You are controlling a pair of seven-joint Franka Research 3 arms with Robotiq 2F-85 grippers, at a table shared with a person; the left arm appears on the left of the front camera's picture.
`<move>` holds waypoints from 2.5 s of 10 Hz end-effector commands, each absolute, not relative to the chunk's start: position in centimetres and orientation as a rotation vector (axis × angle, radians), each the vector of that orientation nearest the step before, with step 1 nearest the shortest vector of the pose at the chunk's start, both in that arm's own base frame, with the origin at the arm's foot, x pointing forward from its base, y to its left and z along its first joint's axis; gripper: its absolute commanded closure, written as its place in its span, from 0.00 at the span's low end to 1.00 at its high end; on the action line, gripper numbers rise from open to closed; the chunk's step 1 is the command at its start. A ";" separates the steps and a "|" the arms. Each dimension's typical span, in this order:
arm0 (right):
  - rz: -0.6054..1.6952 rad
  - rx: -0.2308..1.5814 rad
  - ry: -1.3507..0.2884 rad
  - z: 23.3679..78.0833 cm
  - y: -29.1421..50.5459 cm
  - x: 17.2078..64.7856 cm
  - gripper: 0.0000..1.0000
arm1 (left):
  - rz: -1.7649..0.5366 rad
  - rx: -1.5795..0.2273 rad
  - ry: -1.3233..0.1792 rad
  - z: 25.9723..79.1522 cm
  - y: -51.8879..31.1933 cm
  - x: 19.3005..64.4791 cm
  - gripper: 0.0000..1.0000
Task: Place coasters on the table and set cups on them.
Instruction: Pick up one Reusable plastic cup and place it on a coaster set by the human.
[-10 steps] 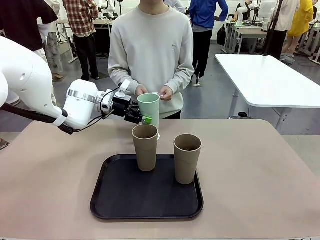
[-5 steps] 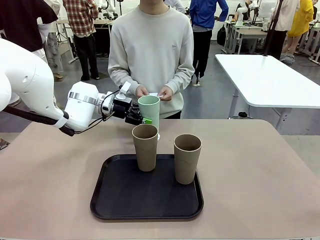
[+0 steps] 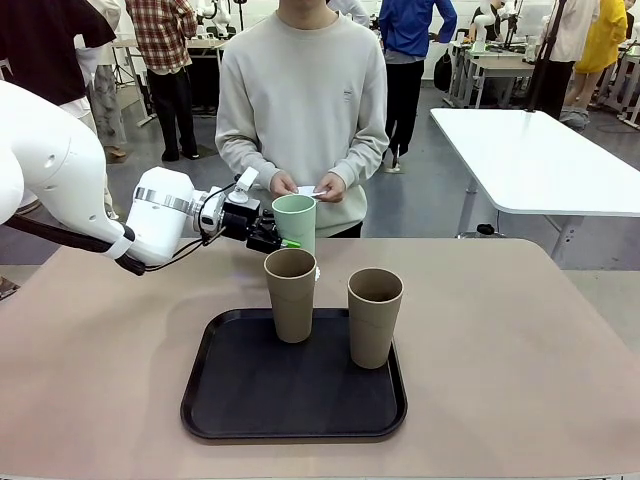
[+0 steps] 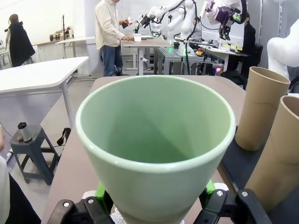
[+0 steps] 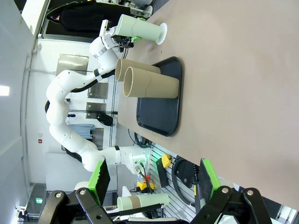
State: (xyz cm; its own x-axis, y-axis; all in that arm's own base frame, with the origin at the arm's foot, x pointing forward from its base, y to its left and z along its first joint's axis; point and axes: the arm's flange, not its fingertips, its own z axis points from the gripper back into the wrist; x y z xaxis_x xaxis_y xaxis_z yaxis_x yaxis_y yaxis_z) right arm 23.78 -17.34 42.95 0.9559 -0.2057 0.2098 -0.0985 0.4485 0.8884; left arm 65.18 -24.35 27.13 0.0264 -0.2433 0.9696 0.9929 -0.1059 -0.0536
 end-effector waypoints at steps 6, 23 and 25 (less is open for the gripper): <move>-0.072 1.115 -0.321 42.9 -17.4 24.0 0.00 | -1.402 -1.140 -0.903 25.8 -24.2 65.0 0.14; -0.072 1.115 -0.321 42.9 -17.4 24.0 0.00 | -1.468 -1.137 -1.035 25.6 -25.1 66.1 0.14; -0.072 1.115 -0.321 42.9 -17.4 24.0 0.00 | -1.466 -1.130 -1.015 25.3 -25.3 66.3 0.14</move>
